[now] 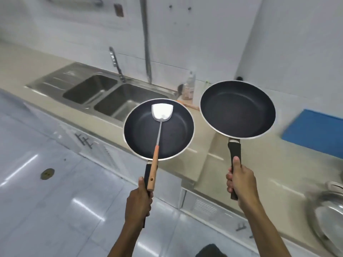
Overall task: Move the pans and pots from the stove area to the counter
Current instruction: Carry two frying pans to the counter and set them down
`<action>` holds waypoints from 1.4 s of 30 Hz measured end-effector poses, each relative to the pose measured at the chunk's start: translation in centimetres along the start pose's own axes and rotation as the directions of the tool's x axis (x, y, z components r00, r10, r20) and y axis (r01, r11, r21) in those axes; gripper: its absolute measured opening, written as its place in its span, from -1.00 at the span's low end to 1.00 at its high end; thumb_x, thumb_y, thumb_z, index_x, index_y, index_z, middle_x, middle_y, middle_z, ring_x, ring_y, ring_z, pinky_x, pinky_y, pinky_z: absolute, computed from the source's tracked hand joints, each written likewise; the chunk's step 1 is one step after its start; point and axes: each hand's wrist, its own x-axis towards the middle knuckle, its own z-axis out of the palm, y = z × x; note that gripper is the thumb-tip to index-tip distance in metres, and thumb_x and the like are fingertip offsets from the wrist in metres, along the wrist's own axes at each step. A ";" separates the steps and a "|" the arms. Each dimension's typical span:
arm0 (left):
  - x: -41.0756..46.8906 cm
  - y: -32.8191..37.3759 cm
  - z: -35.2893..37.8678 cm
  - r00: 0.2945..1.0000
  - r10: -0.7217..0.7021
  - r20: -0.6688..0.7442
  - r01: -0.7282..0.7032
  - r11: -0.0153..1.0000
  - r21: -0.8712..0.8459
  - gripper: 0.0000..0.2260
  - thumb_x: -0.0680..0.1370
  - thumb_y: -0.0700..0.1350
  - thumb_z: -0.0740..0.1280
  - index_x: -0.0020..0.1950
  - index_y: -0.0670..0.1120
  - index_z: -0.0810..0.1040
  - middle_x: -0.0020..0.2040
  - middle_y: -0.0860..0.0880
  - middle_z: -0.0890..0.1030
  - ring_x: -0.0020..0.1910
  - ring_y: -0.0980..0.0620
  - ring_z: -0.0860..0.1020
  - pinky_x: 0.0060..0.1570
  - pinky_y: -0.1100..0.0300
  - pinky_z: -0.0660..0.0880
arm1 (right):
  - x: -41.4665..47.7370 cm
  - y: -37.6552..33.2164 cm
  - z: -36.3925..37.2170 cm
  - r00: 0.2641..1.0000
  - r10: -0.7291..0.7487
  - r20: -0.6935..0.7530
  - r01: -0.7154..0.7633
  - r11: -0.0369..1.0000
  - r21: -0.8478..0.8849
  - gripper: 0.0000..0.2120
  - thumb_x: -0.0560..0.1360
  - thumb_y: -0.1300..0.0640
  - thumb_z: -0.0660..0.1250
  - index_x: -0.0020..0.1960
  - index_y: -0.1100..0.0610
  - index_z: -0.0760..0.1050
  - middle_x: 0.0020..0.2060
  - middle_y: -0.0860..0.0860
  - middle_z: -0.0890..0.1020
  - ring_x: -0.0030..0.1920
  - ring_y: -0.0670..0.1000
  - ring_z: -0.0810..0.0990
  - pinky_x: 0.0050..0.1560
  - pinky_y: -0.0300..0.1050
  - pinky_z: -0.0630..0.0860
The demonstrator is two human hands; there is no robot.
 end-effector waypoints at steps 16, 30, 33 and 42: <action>15.8 -4.1 -27.6 0.812 -0.372 -0.449 0.246 0.917 -0.315 -0.35 0.68 0.24 -0.01 -0.34 -0.19 0.52 -0.44 -0.11 0.49 -0.49 -0.05 0.40 -0.46 0.18 0.30 | -0.6 -5.8 39.8 0.855 -0.057 0.516 0.193 0.958 -0.214 -0.67 0.69 -0.10 0.14 -0.11 0.06 0.50 -0.60 -0.03 0.45 -0.62 0.04 0.36 -0.58 -0.24 0.28; 41.1 0.0 -49.8 0.657 -0.540 -0.526 0.288 0.825 -0.487 -0.32 0.64 0.31 0.01 -0.40 -0.15 0.53 -0.56 -0.05 0.51 -0.54 -0.07 0.43 -0.49 0.21 0.34 | 3.8 -17.3 76.9 0.705 -0.088 0.704 0.307 0.932 -0.191 -0.80 0.68 -0.08 0.16 0.16 -0.12 0.54 -0.58 0.03 0.45 -0.64 0.02 0.34 -0.56 -0.18 0.34; 47.2 -0.1 -54.4 0.666 -0.547 -0.507 0.287 0.815 -0.504 -0.33 0.64 0.31 0.02 -0.39 -0.13 0.53 -0.56 -0.04 0.49 -0.56 -0.04 0.40 -0.50 0.21 0.32 | 4.3 -18.9 84.4 0.679 -0.100 0.727 0.341 0.920 -0.192 -0.79 0.69 -0.05 0.15 0.21 -0.20 0.53 -0.58 -0.01 0.43 -0.62 0.03 0.34 -0.55 -0.16 0.36; 68.2 1.6 -72.4 0.715 -0.491 -0.497 0.268 0.850 -0.454 -0.33 0.65 0.29 0.01 -0.37 -0.16 0.54 -0.54 -0.05 0.52 -0.53 -0.06 0.42 -0.48 0.18 0.35 | 2.1 -24.9 108.9 0.709 -0.102 0.698 0.311 0.933 -0.180 -0.70 0.70 -0.06 0.14 0.33 -0.37 0.46 -0.59 -0.05 0.41 -0.61 -0.04 0.34 -0.55 -0.16 0.34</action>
